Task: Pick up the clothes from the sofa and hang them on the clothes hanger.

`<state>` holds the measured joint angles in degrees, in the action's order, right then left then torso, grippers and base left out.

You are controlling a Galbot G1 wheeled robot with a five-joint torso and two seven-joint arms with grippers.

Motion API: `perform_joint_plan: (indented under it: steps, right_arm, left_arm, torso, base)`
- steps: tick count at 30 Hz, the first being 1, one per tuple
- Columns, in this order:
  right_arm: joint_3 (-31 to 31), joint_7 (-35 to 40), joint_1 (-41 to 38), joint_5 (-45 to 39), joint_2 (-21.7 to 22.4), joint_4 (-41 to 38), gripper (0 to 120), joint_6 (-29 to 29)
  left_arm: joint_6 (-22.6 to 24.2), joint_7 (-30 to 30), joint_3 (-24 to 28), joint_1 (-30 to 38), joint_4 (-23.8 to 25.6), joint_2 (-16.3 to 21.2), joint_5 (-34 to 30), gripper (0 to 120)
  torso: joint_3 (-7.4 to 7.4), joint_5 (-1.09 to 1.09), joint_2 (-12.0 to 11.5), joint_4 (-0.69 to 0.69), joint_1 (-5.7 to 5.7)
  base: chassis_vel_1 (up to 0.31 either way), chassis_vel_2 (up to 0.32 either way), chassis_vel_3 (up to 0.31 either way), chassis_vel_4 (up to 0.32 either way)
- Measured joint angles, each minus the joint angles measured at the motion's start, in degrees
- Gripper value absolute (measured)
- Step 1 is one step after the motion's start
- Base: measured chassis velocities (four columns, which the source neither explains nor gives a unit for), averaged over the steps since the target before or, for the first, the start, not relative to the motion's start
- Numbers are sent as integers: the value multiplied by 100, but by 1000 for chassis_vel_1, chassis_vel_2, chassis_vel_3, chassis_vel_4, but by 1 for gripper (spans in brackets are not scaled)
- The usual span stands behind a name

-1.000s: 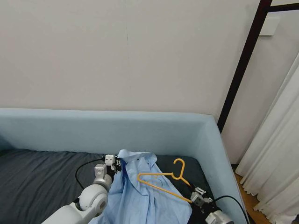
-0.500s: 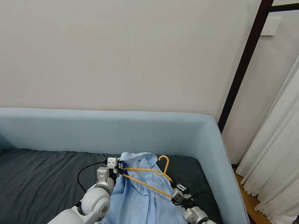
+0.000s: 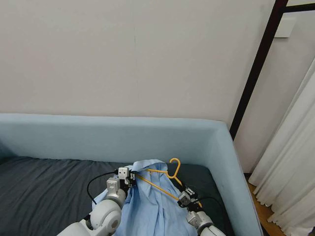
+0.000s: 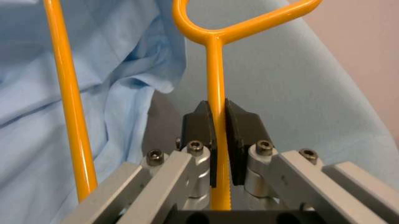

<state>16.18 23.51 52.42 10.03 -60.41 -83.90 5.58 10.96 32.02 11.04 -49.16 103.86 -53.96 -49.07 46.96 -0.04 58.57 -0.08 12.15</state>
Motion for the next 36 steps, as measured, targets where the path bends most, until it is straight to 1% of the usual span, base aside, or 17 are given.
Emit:
perform_joint_plan:
  steps: [3,8,11,17,19,22,23,26,31,32,33,34,36]
  right_arm:
    - [16,61,-112,56,-27,5,4,33]
    - [6,116,-182,185,-7,-75,4,26]
    - [1,108,-189,530,91,-164,4,-120]
    - [-1,67,-173,705,149,-237,4,-215]
    - [-1,44,-186,777,179,-237,4,-284]
    - [-1,45,-219,733,185,-237,4,-295]
    - [-1,54,-264,634,185,-236,4,-284]
    - [-2,75,-411,469,207,-260,4,-270]
    - [28,80,-552,404,259,-336,4,-271]
    - [28,83,-564,403,259,-344,4,-272]
    - [28,99,-587,400,255,-357,4,-279]
    - [28,99,-587,400,255,-357,4,-279]
    - [16,126,-602,425,242,-361,4,-335]
  left_arm:
    - [62,100,230,69,45,-131,8,0]
    - [79,163,342,94,47,-257,78,0]
    - [70,169,417,147,-12,-387,188,0]
    - [27,221,417,228,-30,-564,243,0]
    - [19,261,356,233,35,-609,247,0]
    - [57,293,339,206,147,-579,222,0]
    - [90,335,349,151,228,-518,213,0]
    - [129,397,346,-62,373,-384,216,0]
    - [179,467,314,-206,408,-388,219,0]
    - [212,482,318,-208,421,-401,212,1]
    - [275,499,323,-209,447,-422,175,8]
    - [275,499,323,-209,447,-422,175,8]
    - [415,536,344,-215,492,-441,147,16]
  torso:
    - [0,0,0,0,0]
    - [0,1,0,0,0]
    - [0,0,0,0,0]
    - [0,0,0,0,0]
    - [0,0,0,0,0]
    - [0,1,0,-1,0]
    - [0,1,0,-1,0]
    - [0,0,0,3,0]
    - [0,0,0,1,0]
    - [0,0,0,0,0]
    - [0,0,0,0,0]
    - [0,0,0,0,0]
    - [0,0,0,0,0]
  base:
    - [0,0,0,0]
    - [0,0,0,0]
    - [0,0,0,0]
    - [0,0,0,0]
    - [0,0,0,0]
    - [0,0,0,0]
    - [0,0,0,0]
    - [0,0,0,0]
    - [0,0,0,0]
    - [0,0,0,0]
    - [0,0,0,0]
    - [0,0,0,0]
    - [0,0,0,0]
